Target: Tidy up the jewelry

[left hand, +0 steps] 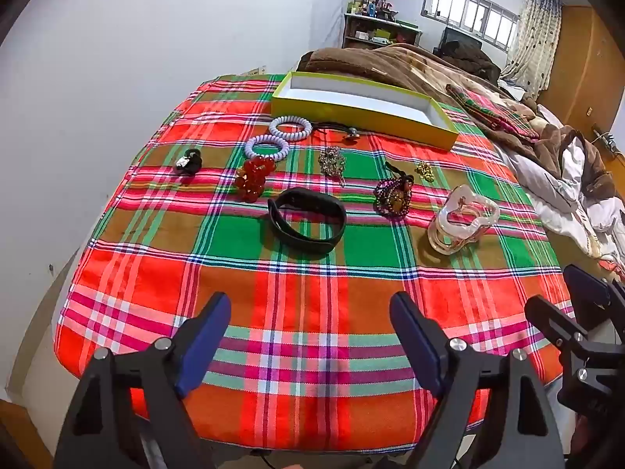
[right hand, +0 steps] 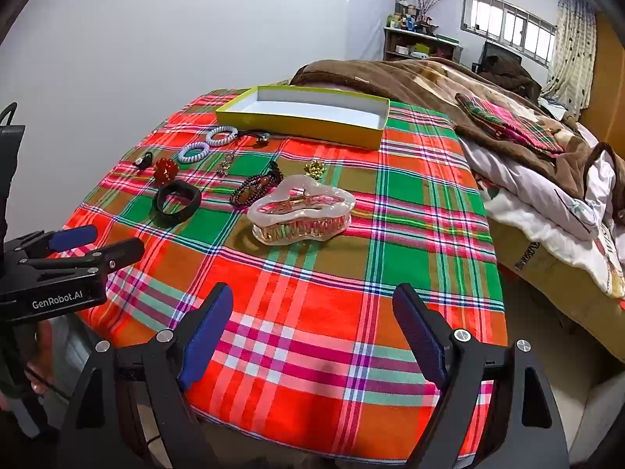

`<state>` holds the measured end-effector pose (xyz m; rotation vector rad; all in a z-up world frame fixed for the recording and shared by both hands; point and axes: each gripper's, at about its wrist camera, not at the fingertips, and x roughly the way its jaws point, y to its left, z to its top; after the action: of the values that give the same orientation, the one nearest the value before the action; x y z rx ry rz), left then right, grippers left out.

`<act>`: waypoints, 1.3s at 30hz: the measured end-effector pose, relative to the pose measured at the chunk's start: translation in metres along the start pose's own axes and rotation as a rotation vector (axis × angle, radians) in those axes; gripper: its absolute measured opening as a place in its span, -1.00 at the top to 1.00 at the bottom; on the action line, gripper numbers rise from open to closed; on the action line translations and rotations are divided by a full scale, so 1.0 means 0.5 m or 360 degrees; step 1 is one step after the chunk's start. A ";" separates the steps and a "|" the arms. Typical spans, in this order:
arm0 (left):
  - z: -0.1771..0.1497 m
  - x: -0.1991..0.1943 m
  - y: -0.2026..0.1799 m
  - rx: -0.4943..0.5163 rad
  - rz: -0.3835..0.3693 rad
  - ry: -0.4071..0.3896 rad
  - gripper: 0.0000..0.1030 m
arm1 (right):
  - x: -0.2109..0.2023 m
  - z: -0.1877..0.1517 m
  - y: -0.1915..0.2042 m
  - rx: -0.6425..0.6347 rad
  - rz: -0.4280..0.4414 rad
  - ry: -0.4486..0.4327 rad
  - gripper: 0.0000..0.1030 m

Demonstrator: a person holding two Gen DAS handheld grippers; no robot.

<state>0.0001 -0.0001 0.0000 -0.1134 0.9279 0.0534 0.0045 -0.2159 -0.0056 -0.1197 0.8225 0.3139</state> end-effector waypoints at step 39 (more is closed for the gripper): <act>-0.012 -0.013 0.013 0.0047 0.0043 -0.0019 -0.65 | -0.007 0.008 0.011 -0.0012 0.0016 -0.0006 -0.63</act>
<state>-0.0093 0.0057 0.0010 -0.0731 0.9181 0.0650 0.0035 -0.2108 -0.0001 -0.1219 0.8183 0.3269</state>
